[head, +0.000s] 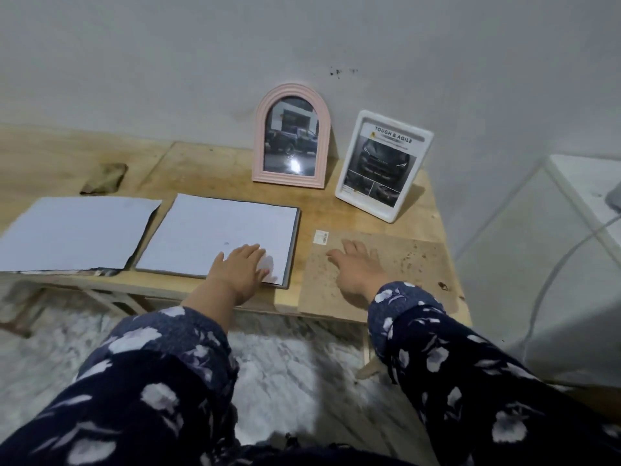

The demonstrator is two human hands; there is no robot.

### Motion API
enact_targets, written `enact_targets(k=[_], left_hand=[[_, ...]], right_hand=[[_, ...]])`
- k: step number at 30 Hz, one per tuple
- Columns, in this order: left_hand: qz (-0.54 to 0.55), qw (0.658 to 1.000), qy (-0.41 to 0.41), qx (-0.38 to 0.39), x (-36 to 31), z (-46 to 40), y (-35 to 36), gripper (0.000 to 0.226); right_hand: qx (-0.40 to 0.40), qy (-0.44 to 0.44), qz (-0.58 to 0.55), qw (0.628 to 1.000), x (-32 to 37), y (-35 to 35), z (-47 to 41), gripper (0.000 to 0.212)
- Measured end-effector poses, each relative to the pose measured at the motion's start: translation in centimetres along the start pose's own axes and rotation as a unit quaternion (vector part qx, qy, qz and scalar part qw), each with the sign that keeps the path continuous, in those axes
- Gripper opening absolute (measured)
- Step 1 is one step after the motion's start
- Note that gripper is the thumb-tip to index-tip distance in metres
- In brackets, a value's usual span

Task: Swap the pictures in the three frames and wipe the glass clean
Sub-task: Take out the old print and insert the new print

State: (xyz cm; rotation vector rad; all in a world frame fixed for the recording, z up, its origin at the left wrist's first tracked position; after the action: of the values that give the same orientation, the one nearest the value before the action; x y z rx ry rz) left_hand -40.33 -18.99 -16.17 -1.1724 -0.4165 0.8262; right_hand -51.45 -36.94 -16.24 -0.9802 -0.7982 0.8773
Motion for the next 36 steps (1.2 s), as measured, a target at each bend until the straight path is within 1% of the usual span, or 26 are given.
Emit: enact_targets(k=[5,10,12,14,16,20,24,27,28,31,32,33,34,36], left_hand=[[0.004,1.000,-0.024,0.003,8.0,-0.5,-0.8,0.056],[-0.017,0.999,-0.017,0.022,13.7,-2.0,-1.9,0.066],[-0.034,0.998,0.005,0.045,15.4,-2.8,-2.2,0.073],[-0.075,0.994,0.039,0.071,16.4,-3.3,-2.3,0.076],[-0.103,0.988,0.070,0.087,17.0,-3.8,-2.0,0.078],[-0.111,0.986,0.095,0.084,17.9,-4.4,-1.5,0.086],[-0.128,0.981,0.123,0.075,17.9,-4.6,-1.5,0.100],[-0.141,0.977,0.136,0.080,18.1,-4.3,-1.4,0.122],[-0.138,0.978,0.137,0.078,18.1,-4.2,-1.5,0.118],[-0.099,0.986,0.129,0.036,18.2,-3.9,-2.1,0.066],[-0.076,0.989,0.120,0.029,18.3,-3.8,-2.3,0.062],[-0.060,0.992,0.106,0.024,18.5,-3.7,-2.6,0.064],[-0.049,0.994,0.095,0.017,18.7,-3.7,-2.8,0.067],[-0.026,0.996,0.082,-0.013,19.0,-3.5,-3.5,0.068]], right_hand=[[-0.007,-0.050,0.000,0.999,7.0,0.0,-4.0,0.055],[0.016,-0.068,0.009,0.997,11.6,1.0,-6.3,0.062],[0.016,-0.068,0.001,0.998,13.1,1.6,-7.3,0.069],[0.028,-0.063,-0.009,0.998,14.1,2.4,-8.1,0.073],[0.051,-0.049,-0.014,0.997,14.7,3.3,-8.6,0.072],[0.060,-0.022,-0.039,0.997,14.9,3.7,-8.6,0.056],[0.042,-0.002,-0.076,0.996,15.3,3.4,-8.5,0.040],[-0.002,0.001,-0.115,0.993,15.5,2.6,-8.4,0.034],[-0.023,0.003,-0.128,0.991,15.5,2.0,-8.4,0.033],[-0.067,0.006,-0.151,0.986,15.0,0.6,-8.2,0.029],[-0.072,0.008,-0.158,0.985,14.8,0.4,-8.3,0.029],[-0.078,0.018,-0.185,0.979,14.6,0.0,-8.3,0.030],[-0.087,0.042,-0.236,0.967,14.3,-0.4,-8.2,0.033],[-0.131,0.130,-0.339,0.922,13.4,-1.2,-7.7,0.041]])
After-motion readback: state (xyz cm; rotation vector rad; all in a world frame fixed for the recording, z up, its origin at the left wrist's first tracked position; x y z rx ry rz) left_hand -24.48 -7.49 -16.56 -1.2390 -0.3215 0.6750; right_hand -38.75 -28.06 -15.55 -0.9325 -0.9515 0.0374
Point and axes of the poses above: each hand's wrist, its own z-axis away from the middle knuckle, its own y-axis out of the palm, x = y × z, the point moved 7 cm from there along -z, towards the middle knuckle, and after that the axes turned 2 degrees about z, right-handed, at the moved point
